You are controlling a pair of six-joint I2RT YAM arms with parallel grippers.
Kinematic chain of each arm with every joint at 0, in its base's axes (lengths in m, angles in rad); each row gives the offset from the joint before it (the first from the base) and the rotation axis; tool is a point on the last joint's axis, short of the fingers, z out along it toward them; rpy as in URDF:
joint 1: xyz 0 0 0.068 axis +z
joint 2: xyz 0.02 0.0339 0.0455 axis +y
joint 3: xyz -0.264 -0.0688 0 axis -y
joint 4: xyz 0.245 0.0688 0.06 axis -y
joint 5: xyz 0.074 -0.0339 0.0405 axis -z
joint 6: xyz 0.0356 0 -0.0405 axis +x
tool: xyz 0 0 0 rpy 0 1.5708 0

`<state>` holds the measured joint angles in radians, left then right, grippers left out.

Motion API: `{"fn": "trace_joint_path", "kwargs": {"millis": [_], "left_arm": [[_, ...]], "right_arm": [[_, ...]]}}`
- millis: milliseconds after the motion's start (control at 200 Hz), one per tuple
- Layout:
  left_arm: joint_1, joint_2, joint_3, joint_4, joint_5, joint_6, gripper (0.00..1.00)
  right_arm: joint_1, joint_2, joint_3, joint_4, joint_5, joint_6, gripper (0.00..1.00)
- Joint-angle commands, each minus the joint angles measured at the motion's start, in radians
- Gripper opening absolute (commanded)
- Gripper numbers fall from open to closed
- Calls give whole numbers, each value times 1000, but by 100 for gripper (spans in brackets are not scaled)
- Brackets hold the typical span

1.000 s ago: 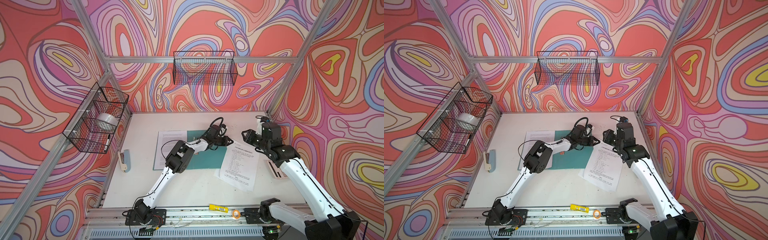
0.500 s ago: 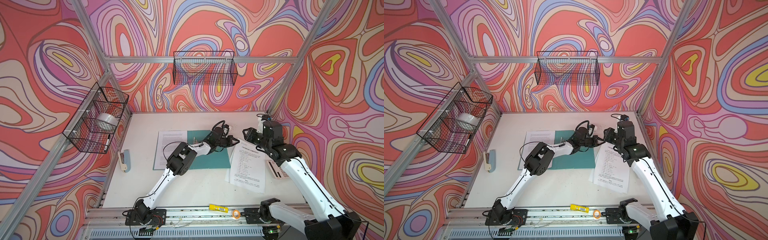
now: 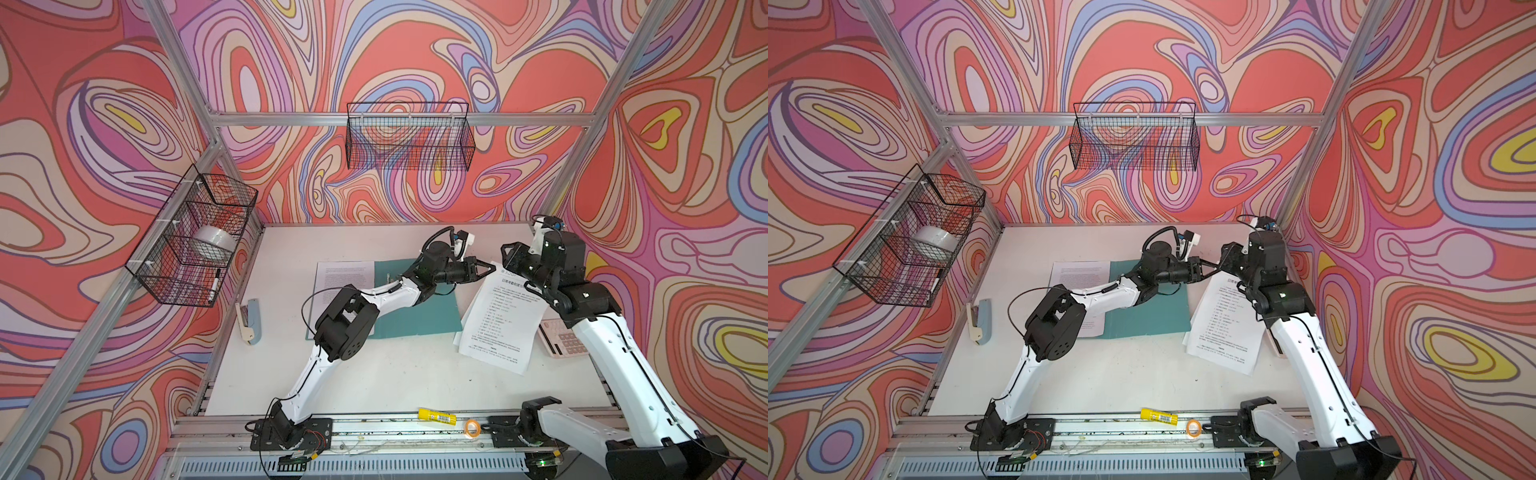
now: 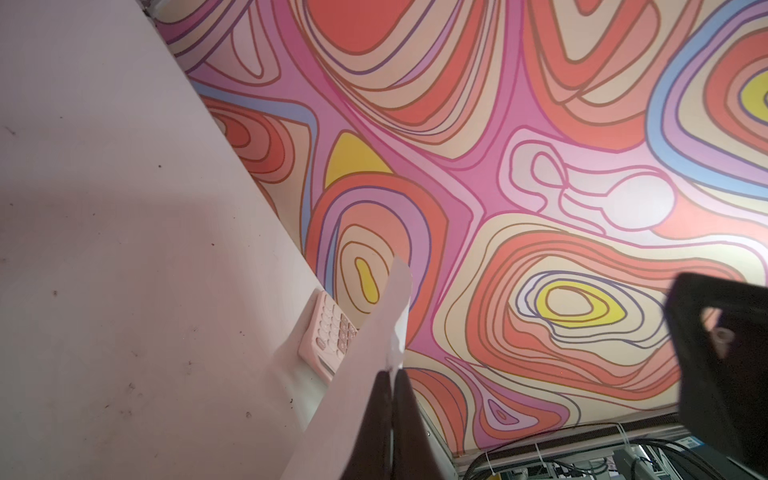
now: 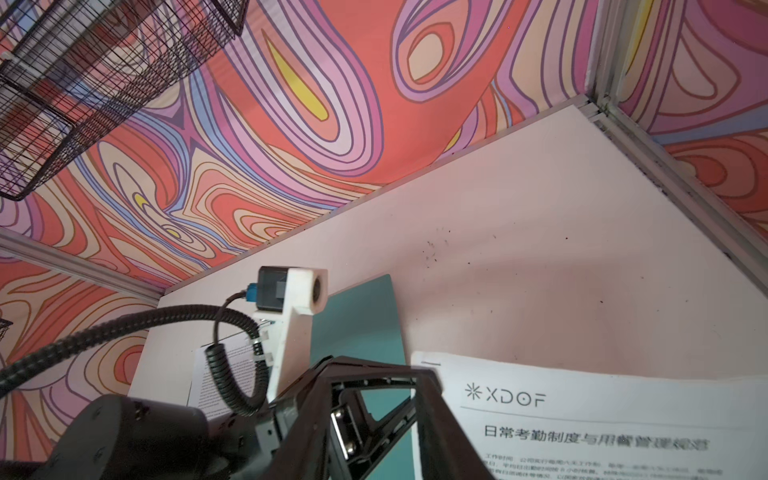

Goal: Put the files into the folder
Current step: 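Drag the XDOF sheet with the left gripper onto the open teal folder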

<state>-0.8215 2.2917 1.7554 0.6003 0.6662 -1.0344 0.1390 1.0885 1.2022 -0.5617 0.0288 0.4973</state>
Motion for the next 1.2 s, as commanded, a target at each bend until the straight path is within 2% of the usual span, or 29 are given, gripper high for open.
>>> {"fn": "trace_joint_path", "kwargs": {"millis": [0, 260, 411, 551, 721, 887, 1057, 1197], "left_arm": [[-30, -29, -15, 74, 30, -35, 0], [-112, -41, -14, 99, 47, -43, 0], [-128, -91, -81, 113, 38, -37, 0], [-118, -201, -190, 9, -2, 45, 0], [-81, -343, -301, -117, -44, 125, 0], [1, -420, -355, -219, -60, 164, 0], [89, -462, -325, -458, -84, 311, 0], [165, -461, -287, -569, -111, 400, 0]], "right_arm": [[-17, -6, 42, -24, 34, -14, 35], [-33, -7, 94, -18, 37, -4, 35], [-34, -4, 114, -17, 23, 4, 35], [-33, 4, 124, -19, -2, 5, 35], [-34, 13, 136, -26, -16, 0, 35], [-33, 27, 115, -9, -66, 6, 35], [-33, 45, 85, 13, -113, -4, 39], [-34, 70, 68, 21, -158, -23, 45]]}}
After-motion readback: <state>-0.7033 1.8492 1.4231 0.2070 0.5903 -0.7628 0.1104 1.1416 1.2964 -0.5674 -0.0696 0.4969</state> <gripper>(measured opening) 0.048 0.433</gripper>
